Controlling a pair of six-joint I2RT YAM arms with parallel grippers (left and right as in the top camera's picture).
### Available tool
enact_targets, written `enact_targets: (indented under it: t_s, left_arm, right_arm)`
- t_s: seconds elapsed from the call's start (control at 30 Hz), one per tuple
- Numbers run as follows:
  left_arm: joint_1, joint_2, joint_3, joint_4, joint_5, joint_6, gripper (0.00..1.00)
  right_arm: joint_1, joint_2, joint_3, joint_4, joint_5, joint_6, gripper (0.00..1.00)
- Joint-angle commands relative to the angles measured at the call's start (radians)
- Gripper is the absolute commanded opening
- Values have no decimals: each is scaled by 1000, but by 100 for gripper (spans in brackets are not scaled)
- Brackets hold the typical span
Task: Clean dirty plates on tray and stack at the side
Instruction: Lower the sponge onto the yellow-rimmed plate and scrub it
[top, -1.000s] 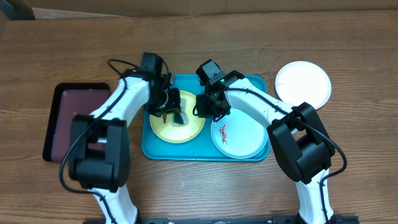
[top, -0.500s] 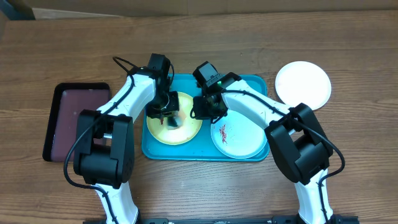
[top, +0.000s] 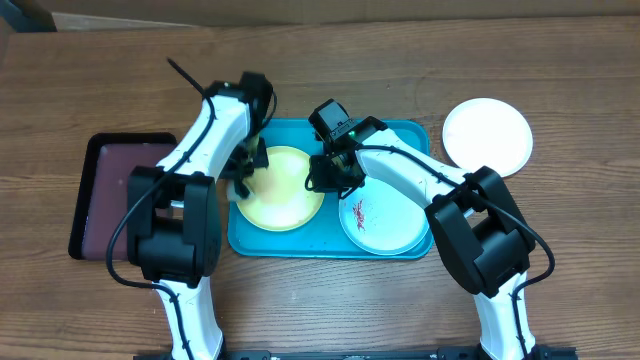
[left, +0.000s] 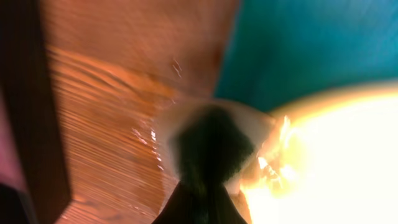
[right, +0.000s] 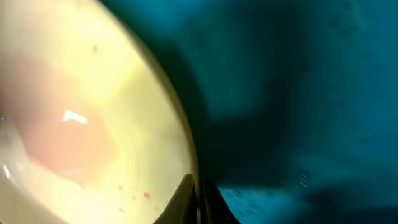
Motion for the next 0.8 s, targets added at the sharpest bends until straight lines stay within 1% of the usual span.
enact_targets:
  t_s: [0.0, 0.03, 0.1, 0.13, 0.2, 0.23, 0.43, 0.6, 0.67, 0.77]
  left_arm:
    - [29, -23, 106, 1, 52, -23, 4]
    - [29, -28, 107, 20, 138, 17, 4]
    - [27, -31, 105, 50, 372, 140, 4]
    - [25, -31, 95, 61, 451, 164, 4]
    - [17, -31, 66, 85, 549, 183, 4]
    - [11, -30, 51, 96, 568, 184, 4]
    - [-44, -30, -103, 207, 564, 171, 4]
    - [-55, -30, -216, 270, 542, 157, 5]
    - [-52, -30, -232, 269, 472, 132, 4]
    - [-46, -30, -232, 242, 280, 80, 4]
  right_arm:
    - [-13, 3, -1, -10, 62, -2, 4]
    - [-13, 3, -1, -9, 62, -2, 4]
    - [-13, 3, -1, -8, 62, -2, 4]
    - [-13, 3, -1, -6, 62, -2, 4]
    - [-13, 3, -1, -5, 62, -2, 4]
    - [-13, 3, -1, -5, 62, -2, 4]
    - [-13, 3, -1, -5, 62, -2, 4]
    - [-13, 3, -1, -6, 62, -2, 4]
    - [-13, 3, -1, -6, 62, -2, 4]
    - [-13, 3, -1, -6, 62, -2, 4]
